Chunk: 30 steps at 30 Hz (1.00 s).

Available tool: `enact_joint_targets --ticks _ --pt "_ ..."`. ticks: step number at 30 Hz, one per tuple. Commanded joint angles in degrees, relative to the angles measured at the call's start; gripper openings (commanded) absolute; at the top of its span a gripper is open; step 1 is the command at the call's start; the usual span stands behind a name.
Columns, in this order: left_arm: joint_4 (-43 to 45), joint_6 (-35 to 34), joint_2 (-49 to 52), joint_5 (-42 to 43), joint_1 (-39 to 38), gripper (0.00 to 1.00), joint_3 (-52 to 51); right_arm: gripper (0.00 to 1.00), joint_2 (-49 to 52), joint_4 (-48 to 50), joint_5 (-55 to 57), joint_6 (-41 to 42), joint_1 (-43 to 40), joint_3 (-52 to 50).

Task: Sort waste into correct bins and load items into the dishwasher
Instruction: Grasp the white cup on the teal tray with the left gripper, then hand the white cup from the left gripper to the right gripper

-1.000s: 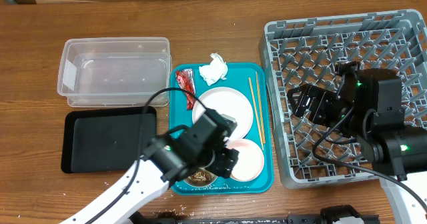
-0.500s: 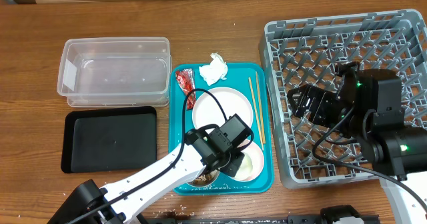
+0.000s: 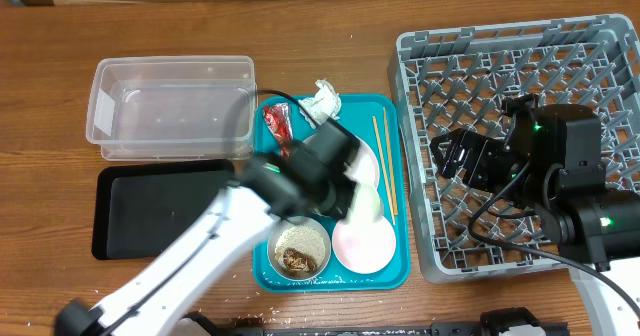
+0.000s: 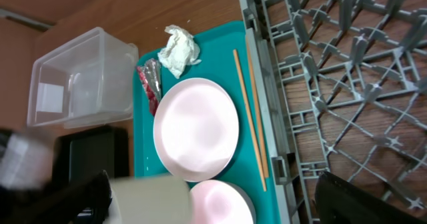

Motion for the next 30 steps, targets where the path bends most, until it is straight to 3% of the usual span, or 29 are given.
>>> enact_joint_targets --ticks 1,6,10,19,30 --pt "3.1 5.8 -2.7 27.4 11.2 0.04 1.7 0.97 -0.7 1.7 -7.1 -3.3 -0.2 1.3" --pt "7.5 8.3 -2.2 60.0 24.3 0.04 1.6 0.88 -0.6 9.3 -34.2 -14.0 0.0 1.3" --pt "11.4 8.2 -2.2 71.2 25.5 0.04 1.7 0.88 -0.4 15.0 -41.2 -13.9 1.6 1.3" --pt "12.3 7.2 -2.2 74.4 25.3 0.04 1.7 0.93 0.8 23.9 -41.2 -13.7 10.2 1.3" --pt "12.5 7.6 -2.2 73.1 25.2 0.04 1.7 0.60 4.0 29.3 -37.1 -8.9 16.2 1.3"
